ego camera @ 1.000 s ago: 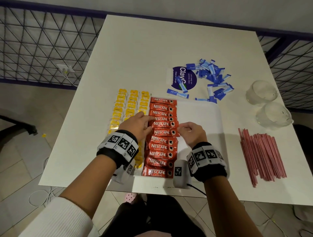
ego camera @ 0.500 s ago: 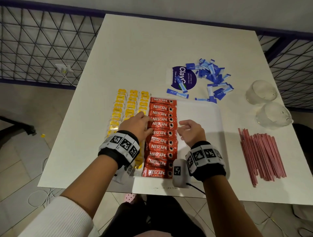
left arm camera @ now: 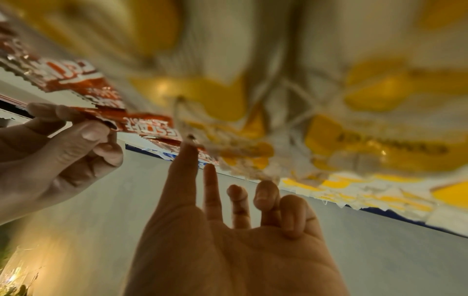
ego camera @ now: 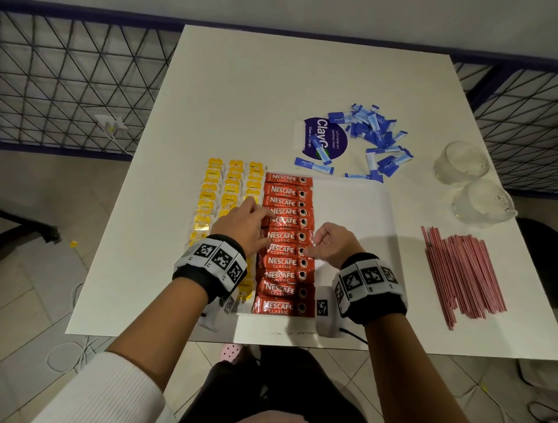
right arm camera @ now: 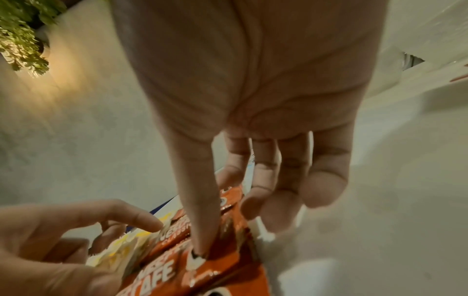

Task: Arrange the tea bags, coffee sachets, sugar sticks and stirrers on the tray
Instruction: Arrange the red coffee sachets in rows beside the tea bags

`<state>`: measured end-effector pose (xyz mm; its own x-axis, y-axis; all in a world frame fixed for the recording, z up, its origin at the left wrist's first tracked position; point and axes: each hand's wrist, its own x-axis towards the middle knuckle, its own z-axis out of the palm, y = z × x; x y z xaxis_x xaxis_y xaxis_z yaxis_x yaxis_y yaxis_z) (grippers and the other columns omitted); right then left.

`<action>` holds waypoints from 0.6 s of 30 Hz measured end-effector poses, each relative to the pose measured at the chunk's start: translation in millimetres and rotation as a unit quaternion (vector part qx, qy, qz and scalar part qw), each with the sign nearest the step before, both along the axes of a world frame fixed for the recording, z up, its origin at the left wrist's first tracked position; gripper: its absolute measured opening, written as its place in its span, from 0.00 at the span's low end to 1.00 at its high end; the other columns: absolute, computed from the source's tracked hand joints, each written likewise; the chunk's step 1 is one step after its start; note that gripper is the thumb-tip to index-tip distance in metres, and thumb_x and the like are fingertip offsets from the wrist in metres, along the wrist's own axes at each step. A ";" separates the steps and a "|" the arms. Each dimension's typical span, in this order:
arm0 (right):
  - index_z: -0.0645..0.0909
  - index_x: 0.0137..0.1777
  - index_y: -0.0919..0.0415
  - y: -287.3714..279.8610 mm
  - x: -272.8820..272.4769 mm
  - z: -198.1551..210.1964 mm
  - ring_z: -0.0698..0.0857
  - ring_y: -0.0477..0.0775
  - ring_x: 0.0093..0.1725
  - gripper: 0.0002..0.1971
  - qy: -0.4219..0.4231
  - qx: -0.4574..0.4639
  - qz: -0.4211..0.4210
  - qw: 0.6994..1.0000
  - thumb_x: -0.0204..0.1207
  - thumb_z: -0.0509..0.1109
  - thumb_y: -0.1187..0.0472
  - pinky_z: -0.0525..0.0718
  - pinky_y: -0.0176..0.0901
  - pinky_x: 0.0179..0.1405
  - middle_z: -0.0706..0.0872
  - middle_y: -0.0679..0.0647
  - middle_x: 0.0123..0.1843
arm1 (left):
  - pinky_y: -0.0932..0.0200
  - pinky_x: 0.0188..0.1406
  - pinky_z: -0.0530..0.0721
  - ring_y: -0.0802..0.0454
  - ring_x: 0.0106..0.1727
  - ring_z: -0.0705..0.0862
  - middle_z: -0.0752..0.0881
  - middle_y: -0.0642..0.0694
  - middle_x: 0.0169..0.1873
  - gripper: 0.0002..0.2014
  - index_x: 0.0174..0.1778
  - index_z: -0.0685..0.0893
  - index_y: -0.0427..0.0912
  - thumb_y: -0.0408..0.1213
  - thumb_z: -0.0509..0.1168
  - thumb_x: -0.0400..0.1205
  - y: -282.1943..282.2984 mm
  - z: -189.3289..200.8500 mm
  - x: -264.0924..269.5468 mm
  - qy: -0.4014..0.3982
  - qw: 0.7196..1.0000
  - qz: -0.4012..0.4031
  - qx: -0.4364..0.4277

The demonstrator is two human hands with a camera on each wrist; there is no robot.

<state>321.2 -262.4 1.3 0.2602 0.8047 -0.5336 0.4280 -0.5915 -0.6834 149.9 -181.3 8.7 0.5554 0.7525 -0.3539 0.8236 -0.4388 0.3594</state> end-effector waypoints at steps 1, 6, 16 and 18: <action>0.67 0.32 0.56 0.0 -0.4 -1.0 0.75 0.42 0.32 0.17 -0.006 0.001 -0.002 1.000 0.70 0.74 0.67 0.73 0.32 0.32 0.75 0.46 0.31 | 0.55 0.56 0.81 0.51 0.62 0.76 0.68 0.49 0.65 0.27 0.73 0.69 0.54 0.49 0.67 0.78 -0.1 0.2 -0.1 0.001 1.000 0.000 -0.001; 0.69 0.31 0.55 -1.3 -0.5 -4.6 0.75 0.43 0.31 0.16 -0.025 0.011 -0.022 0.999 0.70 0.75 0.64 0.75 0.34 0.34 0.76 0.47 0.30 | 0.55 0.57 0.81 0.52 0.61 0.76 0.68 0.50 0.64 0.24 0.72 0.70 0.54 0.49 0.65 0.80 -1.6 2.2 -1.5 -0.002 1.000 0.001 -0.017; 0.71 0.33 0.53 -17.4 14.1 29.4 0.79 0.55 0.44 0.14 -0.065 0.037 -0.142 0.987 0.74 0.72 0.54 0.77 0.46 0.50 0.81 0.52 0.38 | 0.61 0.46 0.75 0.55 0.46 0.76 0.78 0.52 0.46 0.13 0.64 0.77 0.49 0.43 0.60 0.83 2.8 37.4 5.8 -0.055 0.998 -0.014 -0.031; 0.71 0.32 0.53 -30.3 20.2 37.9 0.79 0.55 0.44 0.13 -0.076 0.051 -0.178 0.980 0.74 0.71 0.56 0.77 0.45 0.49 0.81 0.53 0.42 | 0.62 0.43 0.73 0.56 0.42 0.76 0.80 0.51 0.45 0.13 0.64 0.78 0.48 0.42 0.59 0.84 0.3 48.5 14.1 -0.080 0.996 -0.033 -0.038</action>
